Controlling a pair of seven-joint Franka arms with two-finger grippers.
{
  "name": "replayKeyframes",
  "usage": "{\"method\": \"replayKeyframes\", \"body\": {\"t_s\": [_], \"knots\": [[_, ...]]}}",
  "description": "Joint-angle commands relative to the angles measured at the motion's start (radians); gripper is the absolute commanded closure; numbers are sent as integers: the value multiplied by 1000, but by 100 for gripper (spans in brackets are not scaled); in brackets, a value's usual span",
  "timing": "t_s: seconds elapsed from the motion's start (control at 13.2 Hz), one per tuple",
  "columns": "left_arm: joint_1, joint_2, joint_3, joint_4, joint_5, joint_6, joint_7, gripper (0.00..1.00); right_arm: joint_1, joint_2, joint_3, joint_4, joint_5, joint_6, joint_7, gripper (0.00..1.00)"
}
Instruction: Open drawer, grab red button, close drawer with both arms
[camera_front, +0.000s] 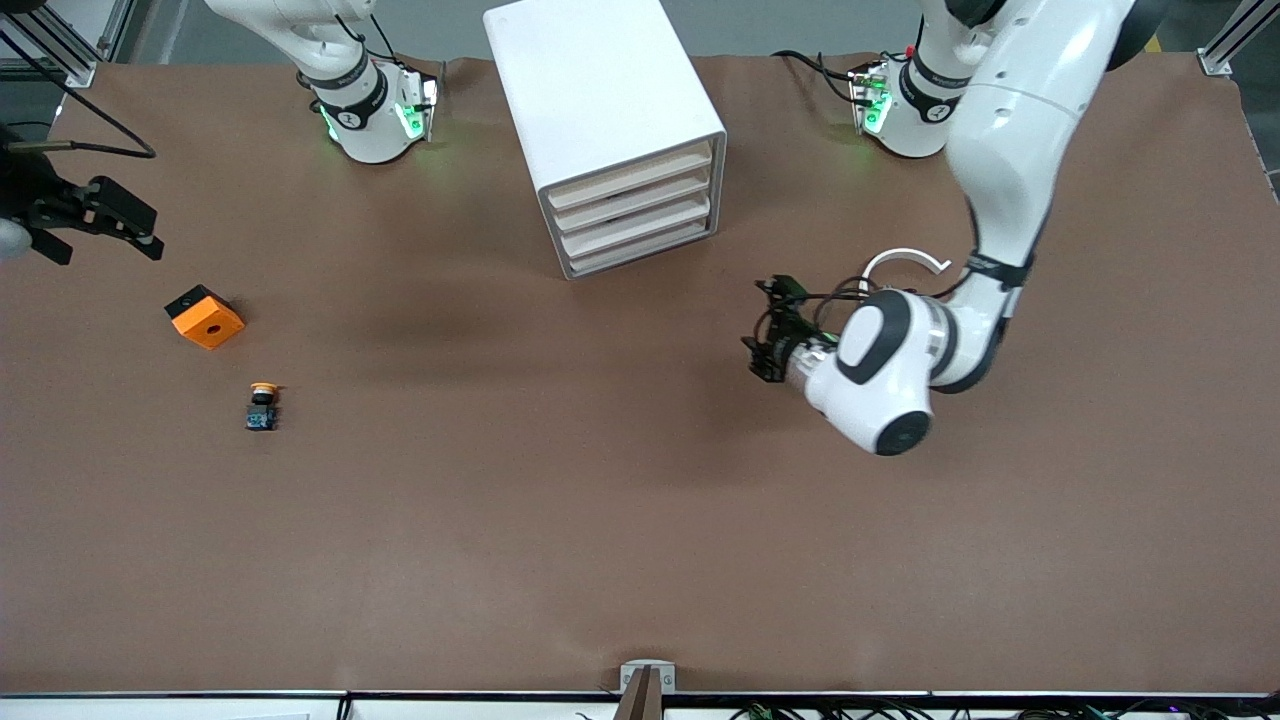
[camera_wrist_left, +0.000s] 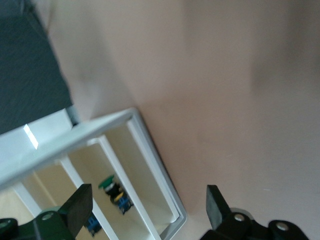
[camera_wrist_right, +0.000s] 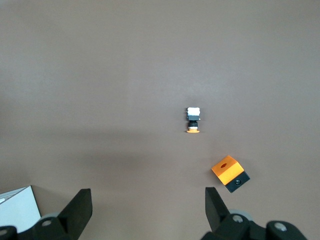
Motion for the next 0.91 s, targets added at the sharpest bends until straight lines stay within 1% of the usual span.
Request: {"method": "replayKeyframes", "body": {"t_s": [0.0, 0.08, 0.15, 0.23, 0.3, 0.38, 0.45, 0.53, 0.61, 0.68, 0.83], "knots": [[-26, 39, 7, 31, -156, -14, -182, 0, 43, 64, -4, 73, -1, -1, 9, 0], [-33, 41, 7, 31, -217, -14, -236, 0, 53, 91, -2, 102, -1, -3, 9, 0], [-57, 38, 7, 31, -257, -19, -273, 8, 66, 117, -4, 128, -1, -6, 9, 0], [-88, 36, 7, 31, -267, -22, -307, 16, 67, 124, -4, 141, -1, -12, 10, 0], [-116, 39, 7, 31, -268, -24, -348, 21, 70, 128, -4, 141, -1, -7, 10, 0], [-140, 44, 7, 29, -270, -25, -378, 24, 72, 137, -4, 141, 1, -4, 10, 0], [-166, 60, 7, 26, -270, -28, -387, 28, 84, 151, -4, 142, 4, -1, 13, 0], [-196, 73, 7, 25, -270, -43, -405, 31, 110, 165, -4, 144, -1, -1, 42, 0], [-216, 82, 7, 25, -270, -50, -428, 37, 121, 168, -5, 144, -1, -1, 73, 0], [-223, 84, 7, 23, -270, -59, -447, 40, 123, 171, -5, 145, 1, -1, 76, 0], [-251, 84, 5, 22, -271, -99, -467, 40, 152, 173, -5, 142, 1, -9, 101, 0]]}}
